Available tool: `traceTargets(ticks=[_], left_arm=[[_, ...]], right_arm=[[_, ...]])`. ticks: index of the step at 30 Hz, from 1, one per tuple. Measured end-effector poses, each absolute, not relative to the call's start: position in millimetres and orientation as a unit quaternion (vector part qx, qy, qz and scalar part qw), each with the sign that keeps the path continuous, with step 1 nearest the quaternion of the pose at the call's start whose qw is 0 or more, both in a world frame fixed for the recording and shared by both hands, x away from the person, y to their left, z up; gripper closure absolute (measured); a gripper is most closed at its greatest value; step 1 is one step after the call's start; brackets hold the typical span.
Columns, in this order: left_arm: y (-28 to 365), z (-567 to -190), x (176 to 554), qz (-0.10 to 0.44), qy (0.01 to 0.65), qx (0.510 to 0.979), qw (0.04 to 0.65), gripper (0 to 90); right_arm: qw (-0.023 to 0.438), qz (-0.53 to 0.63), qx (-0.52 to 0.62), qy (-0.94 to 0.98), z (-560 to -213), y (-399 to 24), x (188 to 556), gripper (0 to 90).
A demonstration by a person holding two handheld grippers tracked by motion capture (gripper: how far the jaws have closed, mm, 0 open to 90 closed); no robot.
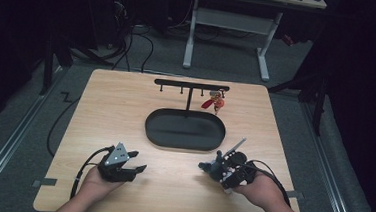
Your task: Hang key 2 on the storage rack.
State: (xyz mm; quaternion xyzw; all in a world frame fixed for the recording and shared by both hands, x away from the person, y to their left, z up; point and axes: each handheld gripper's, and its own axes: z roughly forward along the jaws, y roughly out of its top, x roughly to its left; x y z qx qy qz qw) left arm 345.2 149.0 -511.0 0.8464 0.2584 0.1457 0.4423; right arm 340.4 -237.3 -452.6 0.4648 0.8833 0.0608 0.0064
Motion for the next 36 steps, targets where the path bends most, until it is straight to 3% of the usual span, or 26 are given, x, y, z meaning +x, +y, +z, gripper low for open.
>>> traceTargets(ticks=[36], left_arm=[[149,-512,346,0.141,0.257,0.849,0.44,41.8]], right_arm=[[-0.014,0.056,0.475,0.878,-390,-227,375,47.7]])
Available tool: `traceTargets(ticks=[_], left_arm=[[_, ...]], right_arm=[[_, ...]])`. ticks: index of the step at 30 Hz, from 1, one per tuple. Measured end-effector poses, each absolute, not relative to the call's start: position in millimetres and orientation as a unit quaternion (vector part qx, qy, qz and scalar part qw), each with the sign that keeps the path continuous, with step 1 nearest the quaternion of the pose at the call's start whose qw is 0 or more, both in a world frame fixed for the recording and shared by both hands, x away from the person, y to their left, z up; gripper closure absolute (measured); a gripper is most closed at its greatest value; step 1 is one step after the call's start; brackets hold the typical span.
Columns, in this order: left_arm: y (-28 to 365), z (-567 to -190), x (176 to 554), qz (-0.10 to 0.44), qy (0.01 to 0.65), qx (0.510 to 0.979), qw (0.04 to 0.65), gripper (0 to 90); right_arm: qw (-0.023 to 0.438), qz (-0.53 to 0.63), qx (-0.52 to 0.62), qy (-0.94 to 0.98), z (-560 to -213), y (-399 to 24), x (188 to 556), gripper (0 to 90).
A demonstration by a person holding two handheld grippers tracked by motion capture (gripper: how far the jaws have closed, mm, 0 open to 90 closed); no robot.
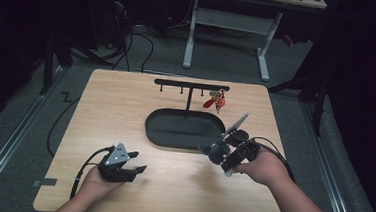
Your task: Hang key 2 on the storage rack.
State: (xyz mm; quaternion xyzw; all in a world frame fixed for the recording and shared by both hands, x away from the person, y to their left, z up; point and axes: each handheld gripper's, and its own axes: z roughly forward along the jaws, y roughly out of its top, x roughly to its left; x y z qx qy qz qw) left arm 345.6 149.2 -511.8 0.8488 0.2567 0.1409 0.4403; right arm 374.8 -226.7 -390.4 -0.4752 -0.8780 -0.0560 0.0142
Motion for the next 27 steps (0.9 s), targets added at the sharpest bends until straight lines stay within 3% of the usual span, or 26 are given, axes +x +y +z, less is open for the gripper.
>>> traceTargets(ticks=[27], left_arm=[[151,-512,346,0.138,0.257,0.849,0.44,41.7]], right_arm=[[0.024,-0.056,-0.5,-0.864,-339,-207,430,47.5]])
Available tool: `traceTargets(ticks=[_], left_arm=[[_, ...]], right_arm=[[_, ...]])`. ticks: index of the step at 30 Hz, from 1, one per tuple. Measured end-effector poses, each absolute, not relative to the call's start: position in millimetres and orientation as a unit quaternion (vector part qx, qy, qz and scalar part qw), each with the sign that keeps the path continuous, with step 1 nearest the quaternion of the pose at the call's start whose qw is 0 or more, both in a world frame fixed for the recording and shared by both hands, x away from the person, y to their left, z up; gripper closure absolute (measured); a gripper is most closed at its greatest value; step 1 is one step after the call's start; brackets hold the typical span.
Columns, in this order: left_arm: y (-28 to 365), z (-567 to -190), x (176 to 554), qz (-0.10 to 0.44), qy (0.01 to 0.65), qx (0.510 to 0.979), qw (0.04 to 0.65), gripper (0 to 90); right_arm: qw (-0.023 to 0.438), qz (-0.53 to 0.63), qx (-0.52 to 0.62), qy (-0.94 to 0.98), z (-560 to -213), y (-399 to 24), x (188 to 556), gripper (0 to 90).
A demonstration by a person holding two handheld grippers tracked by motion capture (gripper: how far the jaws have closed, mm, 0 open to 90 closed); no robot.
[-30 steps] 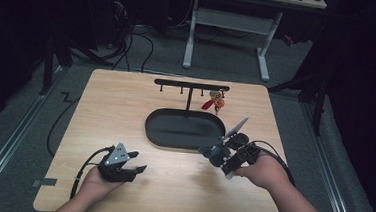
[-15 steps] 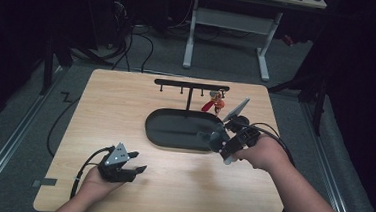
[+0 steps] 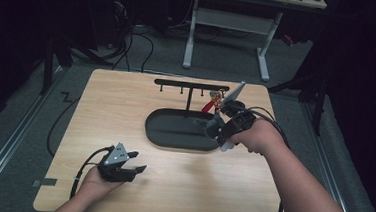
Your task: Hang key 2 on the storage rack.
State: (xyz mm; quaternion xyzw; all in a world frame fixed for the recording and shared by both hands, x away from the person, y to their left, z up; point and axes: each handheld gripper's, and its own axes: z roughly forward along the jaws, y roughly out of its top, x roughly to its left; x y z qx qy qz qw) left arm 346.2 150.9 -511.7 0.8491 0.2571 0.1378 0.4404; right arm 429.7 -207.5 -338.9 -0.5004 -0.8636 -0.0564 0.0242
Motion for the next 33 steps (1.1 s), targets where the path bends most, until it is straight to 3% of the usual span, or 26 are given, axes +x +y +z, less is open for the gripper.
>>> traceTargets(ticks=[33], left_arm=[[152,-513,348,0.136,0.258,0.849,0.44,41.7]], right_arm=[[0.031,-0.065,-0.526,-0.848,-290,-198,483,47.5]])
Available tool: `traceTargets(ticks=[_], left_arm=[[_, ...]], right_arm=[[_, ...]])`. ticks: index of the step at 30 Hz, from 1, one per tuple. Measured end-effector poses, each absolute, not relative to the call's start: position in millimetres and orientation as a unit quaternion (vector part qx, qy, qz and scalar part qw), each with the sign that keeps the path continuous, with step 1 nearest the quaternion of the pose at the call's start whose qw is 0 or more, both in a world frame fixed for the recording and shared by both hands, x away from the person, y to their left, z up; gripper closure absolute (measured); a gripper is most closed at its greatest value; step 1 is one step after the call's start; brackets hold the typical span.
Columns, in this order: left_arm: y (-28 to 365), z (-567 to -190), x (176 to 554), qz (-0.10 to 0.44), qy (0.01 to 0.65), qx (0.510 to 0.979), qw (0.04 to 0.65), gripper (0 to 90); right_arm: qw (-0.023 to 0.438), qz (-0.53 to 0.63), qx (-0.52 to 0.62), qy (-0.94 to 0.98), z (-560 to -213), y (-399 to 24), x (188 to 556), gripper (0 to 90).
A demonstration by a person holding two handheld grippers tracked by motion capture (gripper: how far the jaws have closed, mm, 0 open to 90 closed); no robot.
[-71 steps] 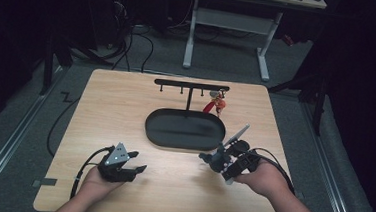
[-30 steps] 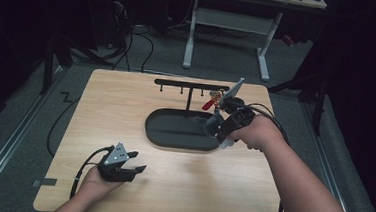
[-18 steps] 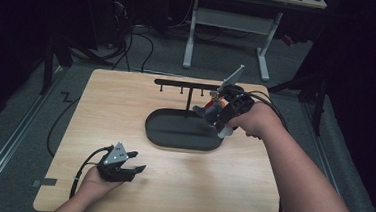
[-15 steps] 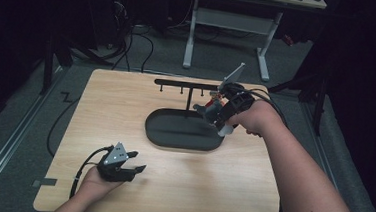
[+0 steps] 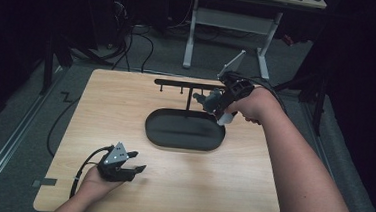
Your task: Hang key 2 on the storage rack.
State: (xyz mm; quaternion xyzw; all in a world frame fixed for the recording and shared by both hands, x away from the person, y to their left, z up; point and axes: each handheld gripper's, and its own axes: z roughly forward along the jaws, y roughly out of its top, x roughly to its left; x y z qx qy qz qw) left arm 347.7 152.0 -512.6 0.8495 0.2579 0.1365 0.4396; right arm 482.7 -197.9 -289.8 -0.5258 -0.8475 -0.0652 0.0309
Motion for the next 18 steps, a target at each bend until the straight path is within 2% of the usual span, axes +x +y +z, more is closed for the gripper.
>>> traceTargets(ticks=[11,18], left_arm=[[153,-512,348,0.138,0.259,0.848,0.441,41.7],[153,-512,348,0.137,0.259,0.848,0.442,41.7]], right_arm=[[0.008,-0.07,-0.535,-0.842,-279,-197,494,47.5],[-0.003,-0.057,-0.535,-0.843,-295,-194,494,47.4]])
